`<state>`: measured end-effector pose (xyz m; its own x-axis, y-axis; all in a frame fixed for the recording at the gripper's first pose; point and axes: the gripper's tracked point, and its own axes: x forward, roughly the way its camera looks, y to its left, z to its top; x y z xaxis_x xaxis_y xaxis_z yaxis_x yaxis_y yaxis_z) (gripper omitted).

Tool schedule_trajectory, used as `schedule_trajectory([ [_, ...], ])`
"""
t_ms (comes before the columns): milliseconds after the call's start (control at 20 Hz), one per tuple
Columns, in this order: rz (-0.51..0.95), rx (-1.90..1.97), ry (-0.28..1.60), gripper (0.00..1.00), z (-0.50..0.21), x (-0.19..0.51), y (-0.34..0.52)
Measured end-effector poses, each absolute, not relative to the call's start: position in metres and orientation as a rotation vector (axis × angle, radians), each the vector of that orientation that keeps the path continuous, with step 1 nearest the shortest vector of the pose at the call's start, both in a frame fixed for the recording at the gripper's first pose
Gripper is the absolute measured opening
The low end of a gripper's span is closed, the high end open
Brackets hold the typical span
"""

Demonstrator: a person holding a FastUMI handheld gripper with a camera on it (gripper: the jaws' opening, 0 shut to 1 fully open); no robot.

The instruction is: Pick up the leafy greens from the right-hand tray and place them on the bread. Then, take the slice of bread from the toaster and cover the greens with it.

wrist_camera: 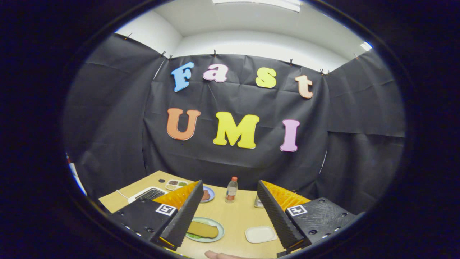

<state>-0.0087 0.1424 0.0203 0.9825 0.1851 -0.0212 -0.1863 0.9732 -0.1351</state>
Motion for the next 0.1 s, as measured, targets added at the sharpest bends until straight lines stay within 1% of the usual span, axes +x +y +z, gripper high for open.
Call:
schedule_trajectory([
  [100,0.195,-0.137,0.013,0.95,0.0181,-0.0086,0.1425],
])
